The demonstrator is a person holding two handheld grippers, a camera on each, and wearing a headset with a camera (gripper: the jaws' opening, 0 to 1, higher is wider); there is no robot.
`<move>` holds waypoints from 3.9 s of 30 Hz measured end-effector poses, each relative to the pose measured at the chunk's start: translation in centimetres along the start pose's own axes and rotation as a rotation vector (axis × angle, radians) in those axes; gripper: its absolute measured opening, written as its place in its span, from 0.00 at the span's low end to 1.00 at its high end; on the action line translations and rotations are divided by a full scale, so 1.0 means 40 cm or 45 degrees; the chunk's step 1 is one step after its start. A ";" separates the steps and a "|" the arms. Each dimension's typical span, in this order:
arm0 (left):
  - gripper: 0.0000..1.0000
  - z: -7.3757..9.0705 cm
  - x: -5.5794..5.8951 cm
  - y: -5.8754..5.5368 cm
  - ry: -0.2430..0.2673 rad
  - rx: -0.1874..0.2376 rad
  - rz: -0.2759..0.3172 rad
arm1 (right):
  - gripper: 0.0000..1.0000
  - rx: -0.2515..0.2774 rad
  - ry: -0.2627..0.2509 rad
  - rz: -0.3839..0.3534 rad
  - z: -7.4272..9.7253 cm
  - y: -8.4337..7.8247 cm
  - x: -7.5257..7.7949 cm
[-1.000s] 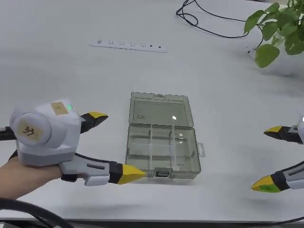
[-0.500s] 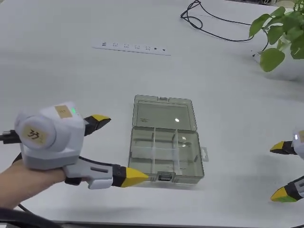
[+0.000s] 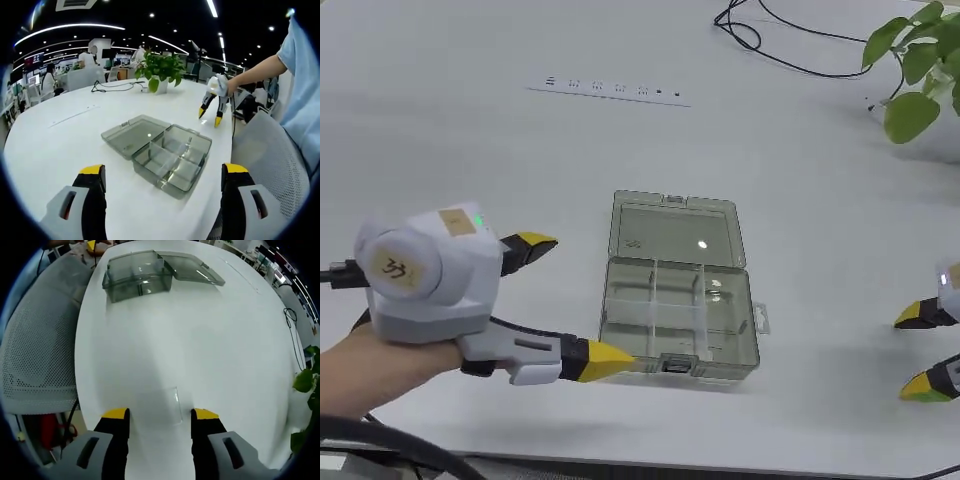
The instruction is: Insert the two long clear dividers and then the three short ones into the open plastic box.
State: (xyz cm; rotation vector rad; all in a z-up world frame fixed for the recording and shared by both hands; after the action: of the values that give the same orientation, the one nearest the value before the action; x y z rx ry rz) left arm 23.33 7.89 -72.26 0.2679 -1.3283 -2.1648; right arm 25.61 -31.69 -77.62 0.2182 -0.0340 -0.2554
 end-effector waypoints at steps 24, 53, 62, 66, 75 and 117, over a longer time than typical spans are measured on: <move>0.97 -0.012 0.016 0.019 0.010 0.068 0.049 | 0.32 0.021 -0.063 -0.189 0.013 0.017 -0.011; 0.86 -0.046 0.017 0.068 -0.063 0.063 0.225 | 0.32 0.439 -0.227 0.190 0.108 0.436 -0.099; 0.63 -0.079 0.041 0.084 -0.157 0.060 0.460 | 0.32 0.396 -0.317 0.402 0.098 0.521 -0.137; 0.53 -0.097 0.057 0.086 -0.211 0.058 0.575 | 0.32 0.390 -0.345 0.464 0.089 0.553 -0.149; 0.30 -0.112 0.058 0.075 -0.228 0.069 0.810 | 0.32 0.401 -0.412 0.515 0.084 0.606 -0.167; 0.00 -0.082 0.074 0.069 -0.389 0.062 0.685 | 0.56 0.585 0.023 0.204 0.173 0.577 -0.124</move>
State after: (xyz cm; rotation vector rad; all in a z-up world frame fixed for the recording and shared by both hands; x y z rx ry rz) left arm 23.43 2.81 -71.08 -0.3797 -1.4166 -1.7581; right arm 26.09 -10.08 -65.86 0.6716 -0.0917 -0.0826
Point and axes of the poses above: the centre of the closed fingertips' face, and the gripper's own axes: z roughly backward along the fingers, x roughly to its right, y roughly out of its top, the point moved 7 cm from there along z, roughly backward along the fingers, and after that the axes turned 2 degrees about -x, right-handed, at the moved point
